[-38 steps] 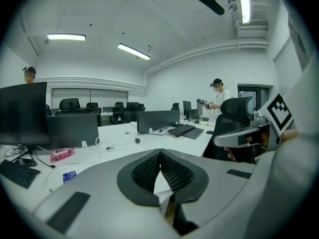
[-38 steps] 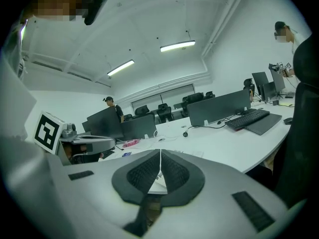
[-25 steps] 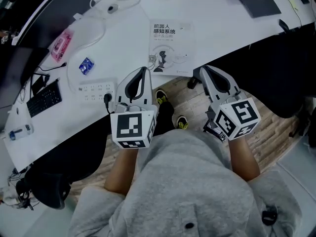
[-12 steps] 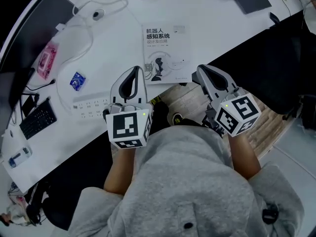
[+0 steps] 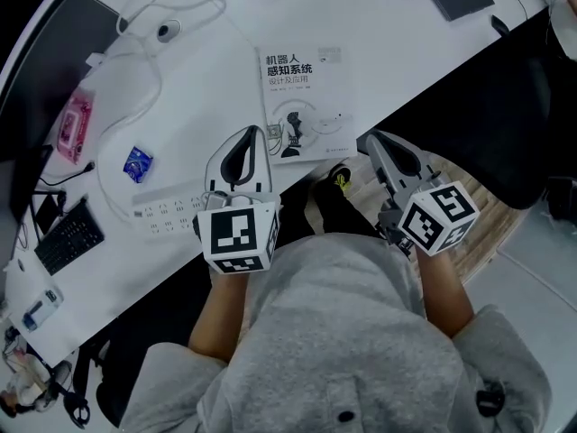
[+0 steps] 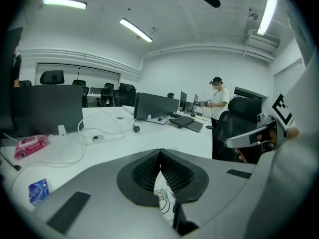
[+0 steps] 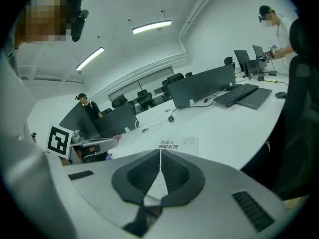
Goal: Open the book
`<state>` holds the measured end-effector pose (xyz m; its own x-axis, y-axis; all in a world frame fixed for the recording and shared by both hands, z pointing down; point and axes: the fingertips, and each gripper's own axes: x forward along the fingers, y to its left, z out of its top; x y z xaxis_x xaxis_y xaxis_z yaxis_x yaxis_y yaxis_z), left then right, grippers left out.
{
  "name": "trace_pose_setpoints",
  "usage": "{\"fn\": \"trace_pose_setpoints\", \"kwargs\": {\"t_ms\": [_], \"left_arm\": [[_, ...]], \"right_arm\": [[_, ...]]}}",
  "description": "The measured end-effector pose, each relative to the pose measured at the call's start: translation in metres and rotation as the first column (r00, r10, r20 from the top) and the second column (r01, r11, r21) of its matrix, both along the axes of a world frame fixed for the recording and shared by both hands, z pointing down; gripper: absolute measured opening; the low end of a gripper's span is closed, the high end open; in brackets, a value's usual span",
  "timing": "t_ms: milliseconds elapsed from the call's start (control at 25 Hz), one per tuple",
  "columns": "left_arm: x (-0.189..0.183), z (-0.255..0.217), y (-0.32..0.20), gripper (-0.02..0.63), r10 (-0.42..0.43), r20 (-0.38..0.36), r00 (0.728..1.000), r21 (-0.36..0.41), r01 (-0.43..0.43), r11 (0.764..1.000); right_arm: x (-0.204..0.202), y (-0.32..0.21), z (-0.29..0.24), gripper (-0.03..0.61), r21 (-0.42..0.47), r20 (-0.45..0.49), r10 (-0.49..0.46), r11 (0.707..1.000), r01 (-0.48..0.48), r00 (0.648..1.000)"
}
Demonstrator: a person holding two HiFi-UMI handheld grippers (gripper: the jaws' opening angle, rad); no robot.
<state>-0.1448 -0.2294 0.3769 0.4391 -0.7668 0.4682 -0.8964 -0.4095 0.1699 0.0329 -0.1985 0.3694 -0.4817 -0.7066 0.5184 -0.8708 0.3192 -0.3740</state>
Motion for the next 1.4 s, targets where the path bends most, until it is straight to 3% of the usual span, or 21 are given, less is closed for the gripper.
{"fn": "trace_pose_setpoints", "kwargs": {"t_ms": [480, 640, 920, 1400], "left_arm": [[0.011, 0.050, 0.009, 0.009, 0.009, 0.045, 0.999, -0.099, -0.005, 0.995], [0.016, 0.075, 0.013, 0.009, 0.010, 0.064, 0.998, -0.143, -0.001, 0.990], [0.014, 0.112, 0.022, 0.009, 0.006, 0.094, 0.996, -0.215, 0.015, 0.976], [0.005, 0.147, 0.015, 0.009, -0.014, 0.127, 0.992, -0.256, 0.047, 0.966]], "right_arm": [[0.025, 0.018, 0.068, 0.035, -0.186, 0.151, 0.132, 0.977, -0.103, 0.980], [0.026, 0.027, 0.091, 0.100, -0.240, 0.206, 0.139, 0.967, -0.088, 0.968], [0.023, 0.041, 0.122, 0.139, -0.303, 0.259, 0.162, 0.950, -0.079, 0.952], [0.013, 0.043, 0.148, 0.150, -0.354, 0.326, 0.199, 0.932, -0.076, 0.924]]}}
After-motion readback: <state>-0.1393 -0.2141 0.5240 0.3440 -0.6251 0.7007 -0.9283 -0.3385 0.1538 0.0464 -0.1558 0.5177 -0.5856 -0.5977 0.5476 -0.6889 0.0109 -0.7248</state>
